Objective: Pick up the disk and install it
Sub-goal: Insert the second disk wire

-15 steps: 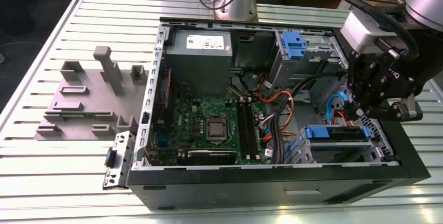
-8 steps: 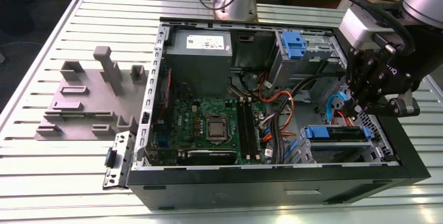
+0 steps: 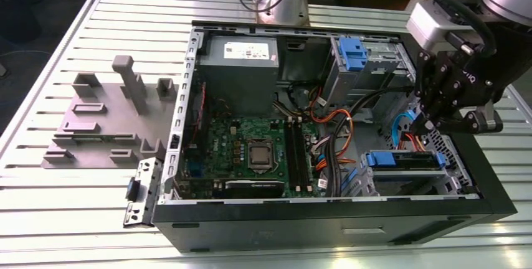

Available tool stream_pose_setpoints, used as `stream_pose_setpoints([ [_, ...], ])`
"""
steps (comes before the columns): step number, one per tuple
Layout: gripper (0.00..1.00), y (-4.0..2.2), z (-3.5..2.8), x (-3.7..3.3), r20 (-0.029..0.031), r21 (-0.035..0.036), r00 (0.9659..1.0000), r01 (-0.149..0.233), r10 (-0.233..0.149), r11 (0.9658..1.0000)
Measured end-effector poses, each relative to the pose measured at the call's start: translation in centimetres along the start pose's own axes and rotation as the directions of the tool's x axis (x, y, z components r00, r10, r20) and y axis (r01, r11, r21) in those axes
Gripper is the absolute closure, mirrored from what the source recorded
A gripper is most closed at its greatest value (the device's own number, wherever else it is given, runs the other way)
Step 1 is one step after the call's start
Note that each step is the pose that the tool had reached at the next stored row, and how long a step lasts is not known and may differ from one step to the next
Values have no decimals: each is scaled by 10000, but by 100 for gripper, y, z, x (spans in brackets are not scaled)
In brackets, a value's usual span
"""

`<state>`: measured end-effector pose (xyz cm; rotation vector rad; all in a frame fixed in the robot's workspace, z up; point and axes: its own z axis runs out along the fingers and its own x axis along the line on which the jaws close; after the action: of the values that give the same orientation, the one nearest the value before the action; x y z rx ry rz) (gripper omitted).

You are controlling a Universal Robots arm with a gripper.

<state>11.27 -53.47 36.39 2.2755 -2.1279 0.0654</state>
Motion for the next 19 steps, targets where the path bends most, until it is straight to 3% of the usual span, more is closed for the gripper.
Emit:
stream_pose_setpoints([
  [10, 89, -4, -59, -42, -2, 0, 10000, 0, 0, 10000],
  [19, 89, -9, -66, -110, -24, -3, 10000, -1, 1, 10000],
])
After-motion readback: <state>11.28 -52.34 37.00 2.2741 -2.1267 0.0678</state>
